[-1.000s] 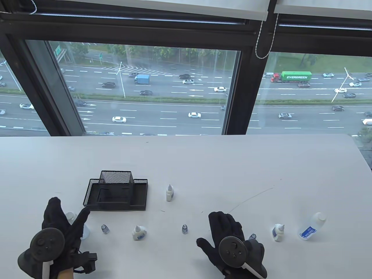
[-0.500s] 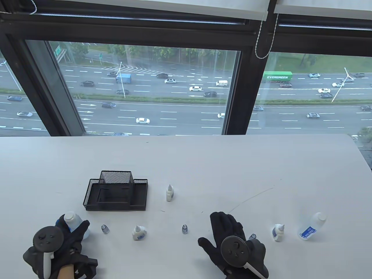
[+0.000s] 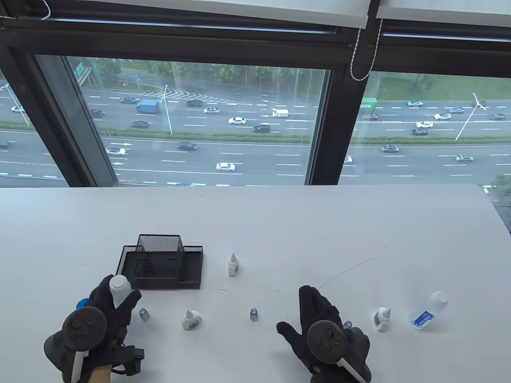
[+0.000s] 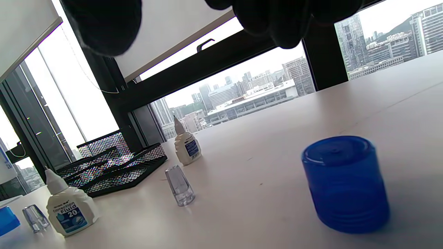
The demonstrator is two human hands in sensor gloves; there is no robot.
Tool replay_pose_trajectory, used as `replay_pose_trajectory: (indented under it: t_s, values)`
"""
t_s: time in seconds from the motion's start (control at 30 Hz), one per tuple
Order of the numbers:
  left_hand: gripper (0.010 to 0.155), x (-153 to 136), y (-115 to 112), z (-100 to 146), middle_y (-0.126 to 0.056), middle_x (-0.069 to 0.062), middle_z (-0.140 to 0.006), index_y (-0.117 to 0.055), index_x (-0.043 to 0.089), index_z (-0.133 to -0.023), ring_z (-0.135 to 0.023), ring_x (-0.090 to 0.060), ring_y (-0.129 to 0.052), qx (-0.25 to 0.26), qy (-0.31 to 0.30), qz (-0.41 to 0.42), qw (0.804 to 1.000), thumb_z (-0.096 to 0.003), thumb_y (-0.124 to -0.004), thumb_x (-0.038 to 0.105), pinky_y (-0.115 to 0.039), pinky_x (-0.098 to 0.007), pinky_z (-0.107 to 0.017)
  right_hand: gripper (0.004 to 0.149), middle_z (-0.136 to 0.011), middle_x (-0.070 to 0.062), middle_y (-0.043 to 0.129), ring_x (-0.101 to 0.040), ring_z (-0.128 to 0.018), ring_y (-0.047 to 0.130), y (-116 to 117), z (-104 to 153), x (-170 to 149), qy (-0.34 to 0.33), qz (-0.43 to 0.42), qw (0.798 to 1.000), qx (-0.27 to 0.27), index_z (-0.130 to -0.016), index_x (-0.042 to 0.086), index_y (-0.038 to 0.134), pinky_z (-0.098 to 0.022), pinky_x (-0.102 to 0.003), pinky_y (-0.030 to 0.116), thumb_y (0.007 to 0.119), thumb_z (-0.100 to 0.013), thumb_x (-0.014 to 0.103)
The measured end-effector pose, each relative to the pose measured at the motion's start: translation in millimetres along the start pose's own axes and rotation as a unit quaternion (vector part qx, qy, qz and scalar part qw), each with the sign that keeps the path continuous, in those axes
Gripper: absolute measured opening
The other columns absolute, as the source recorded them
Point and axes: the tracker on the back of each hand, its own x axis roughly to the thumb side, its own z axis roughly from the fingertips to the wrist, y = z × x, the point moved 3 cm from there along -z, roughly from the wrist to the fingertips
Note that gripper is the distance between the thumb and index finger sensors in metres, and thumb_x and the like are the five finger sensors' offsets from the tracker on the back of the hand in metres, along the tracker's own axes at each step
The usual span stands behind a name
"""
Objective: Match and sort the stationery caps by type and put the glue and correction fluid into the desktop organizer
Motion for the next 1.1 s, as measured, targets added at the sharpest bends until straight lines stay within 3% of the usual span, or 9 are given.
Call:
replay_pose_trajectory:
  t_s: [0.07, 0.2, 0.33, 0.43, 0.53, 0.6, 0.67, 0.77, 1.1]
  values:
    - [0.071, 33.6, 5.4, 8.3, -0.08, -0.008, -0.108, -0.064, 0.021, -0.11, -0.095, -0.033, -0.089, 0.0, -0.051, 0.033, 0.998, -0.0519, -0.082, 0.058, -0.073, -0.055, -0.069, 0.091, -0.118, -0.023, 0.041, -0.047, -0.102, 0.062, -0.9, -0.9, -2.9, 0.012, 0.006, 1.0, 0.003, -0.117, 0.011, 0.03, -0.073, -0.065, 0.049, 0.077, -0.052, 0.055]
    - [0.071, 93.8, -1.4, 17.6, -0.081, -0.008, -0.107, -0.064, 0.02, -0.11, -0.093, -0.033, -0.091, -0.056, -0.139, 0.084, 0.985, -0.052, -0.082, 0.058, -0.073, -0.054, -0.069, 0.094, -0.117, -0.025, 0.044, -0.047, -0.096, 0.07, 2.2, -2.9, -8.2, 0.044, 0.02, 0.999, 0.022, -0.116, 0.009, 0.026, -0.068, -0.062, 0.061, 0.079, -0.053, 0.054]
    - [0.072, 153.5, -30.0, 32.2, -0.082, -0.007, -0.106, -0.065, 0.021, -0.11, -0.093, -0.032, -0.091, -0.106, -0.212, 0.081, 0.968, -0.0517, -0.082, 0.059, -0.074, -0.054, -0.068, 0.091, -0.116, -0.024, 0.047, -0.047, -0.096, 0.07, 10.7, -5.4, -13.6, 0.071, 0.039, 0.994, 0.071, -0.117, 0.01, 0.031, -0.068, -0.062, 0.062, 0.08, -0.053, 0.052]
    - [0.071, 180.5, -60.1, 46.8, -0.082, -0.007, -0.106, -0.064, 0.021, -0.109, -0.093, -0.031, -0.092, -0.135, -0.244, 0.074, 0.957, -0.0513, -0.082, 0.059, -0.075, -0.053, -0.068, 0.091, -0.117, -0.023, 0.048, -0.048, -0.099, 0.065, 18.4, -7.6, -16.0, 0.081, 0.055, 0.989, 0.109, -0.117, 0.009, 0.031, -0.07, -0.063, 0.057, 0.082, -0.053, 0.049]
    - [0.071, 186.9, -105.7, 55.2, -0.082, -0.003, -0.107, -0.064, 0.025, -0.108, -0.094, -0.028, -0.092, -0.202, -0.267, 0.108, 0.936, -0.0494, -0.083, 0.06, -0.075, -0.053, -0.069, 0.092, -0.118, -0.023, 0.044, -0.051, -0.105, 0.053, 27.7, -10.3, -18.0, 0.084, 0.077, 0.982, 0.152, -0.117, 0.008, 0.029, -0.074, -0.066, 0.047, 0.085, -0.052, 0.042]
    - [0.071, 177.4, -132.7, 56.8, -0.083, -0.003, -0.106, -0.066, 0.026, -0.107, -0.093, -0.029, -0.093, -0.246, -0.212, 0.157, 0.933, -0.0477, -0.086, 0.058, -0.075, -0.053, -0.068, 0.091, -0.118, -0.023, 0.043, -0.051, -0.105, 0.05, 34.0, -12.1, -19.4, 0.09, 0.091, 0.976, 0.176, -0.117, 0.009, 0.029, -0.074, -0.066, 0.045, 0.086, -0.052, 0.038]
    - [0.071, 173.3, -144.8, 56.3, -0.084, -0.003, -0.105, -0.068, 0.026, -0.106, -0.092, -0.03, -0.093, -0.26, -0.21, 0.151, 0.93, -0.0457, -0.089, 0.056, -0.075, -0.054, -0.068, 0.088, -0.118, -0.023, 0.044, -0.051, -0.106, 0.05, 38.7, -13.7, -20.1, 0.095, 0.113, 0.969, 0.196, -0.117, 0.01, 0.031, -0.075, -0.065, 0.045, 0.086, -0.052, 0.035]
    - [0.071, 168.6, -146.7, 56.6, -0.085, 0.0, -0.103, -0.069, 0.028, -0.104, -0.09, -0.027, -0.095, -0.231, -0.228, 0.12, 0.938, -0.0438, -0.089, 0.06, -0.077, -0.052, -0.067, 0.084, -0.118, -0.022, 0.045, -0.05, -0.105, 0.052, 43.9, -15.9, -21.1, 0.098, 0.127, 0.966, 0.204, -0.116, 0.012, 0.034, -0.075, -0.063, 0.046, 0.085, -0.053, 0.033]
    - [0.071, 151.5, -155.0, 58.4, -0.086, 0.0, -0.102, -0.068, 0.028, -0.104, -0.089, -0.025, -0.096, -0.239, -0.195, 0.138, 0.941, -0.0432, -0.089, 0.061, -0.078, -0.051, -0.067, 0.074, -0.113, -0.019, 0.057, -0.042, -0.101, 0.063, 60.2, -23.6, -30.5, 0.116, 0.192, 0.951, 0.211, -0.114, 0.013, 0.046, -0.075, -0.056, 0.053, 0.084, -0.053, 0.028]
